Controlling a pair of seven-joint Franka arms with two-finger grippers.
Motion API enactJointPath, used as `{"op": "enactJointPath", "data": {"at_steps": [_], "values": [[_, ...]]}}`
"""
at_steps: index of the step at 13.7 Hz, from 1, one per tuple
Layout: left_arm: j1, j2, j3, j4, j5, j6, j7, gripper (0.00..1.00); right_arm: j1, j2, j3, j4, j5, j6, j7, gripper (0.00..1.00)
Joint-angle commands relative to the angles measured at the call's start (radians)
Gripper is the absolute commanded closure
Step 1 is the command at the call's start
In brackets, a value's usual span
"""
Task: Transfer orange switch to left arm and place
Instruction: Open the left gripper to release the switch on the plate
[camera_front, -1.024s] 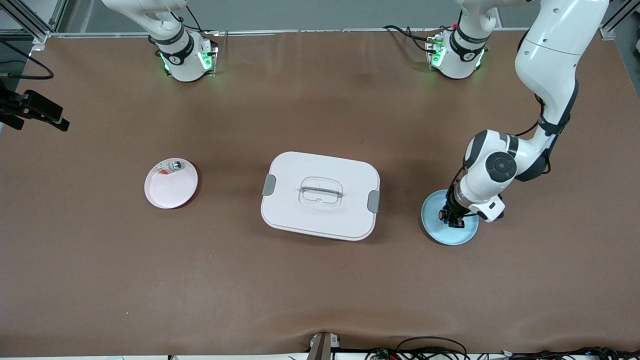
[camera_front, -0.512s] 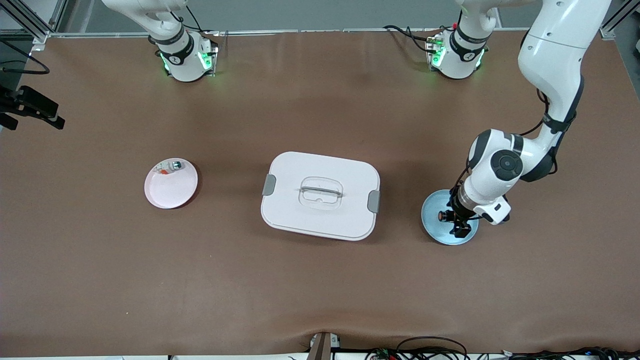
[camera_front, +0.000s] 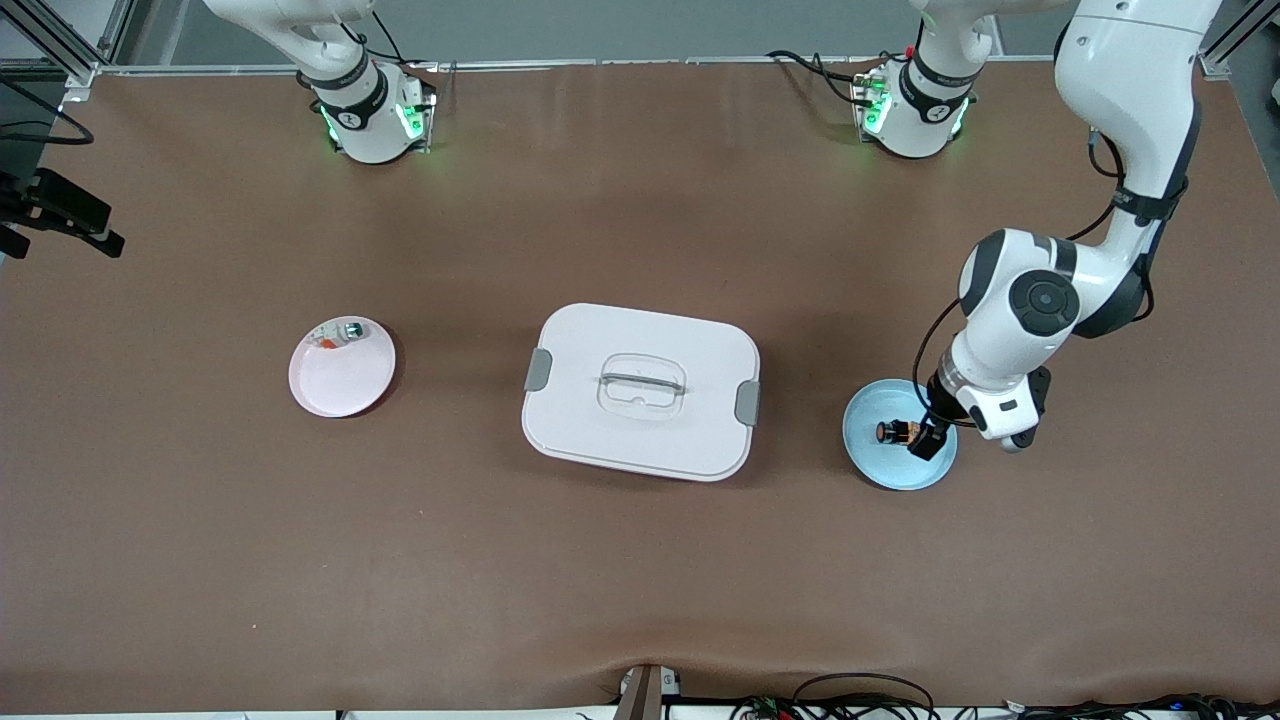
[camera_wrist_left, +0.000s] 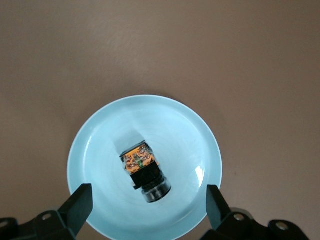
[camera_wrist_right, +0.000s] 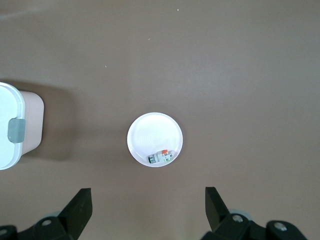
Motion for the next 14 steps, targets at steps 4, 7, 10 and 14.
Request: {"op": "enactJointPath", "data": {"at_steps": [4,7,10,14], "values": [[0.010,-0.123,0.011,-0.059,-0.038,-0.015,0.465,0.00,-0.025,-0.012,0.028,0.001,0.004,-0.015,0.050,0.00],[0.011,-0.156,0.016,-0.077,-0.069,-0.015,0.725,0.00,-0.022,-0.017,0.026,0.001,0.004,-0.027,0.051,0.00],[0.013,-0.188,0.024,-0.077,-0.072,-0.017,0.965,0.00,-0.020,-0.017,0.028,0.001,0.006,-0.039,0.054,0.00],[0.016,-0.234,0.040,-0.068,-0.071,-0.044,1.060,0.00,-0.019,-0.017,0.028,0.001,0.025,-0.050,0.053,0.00]]}}
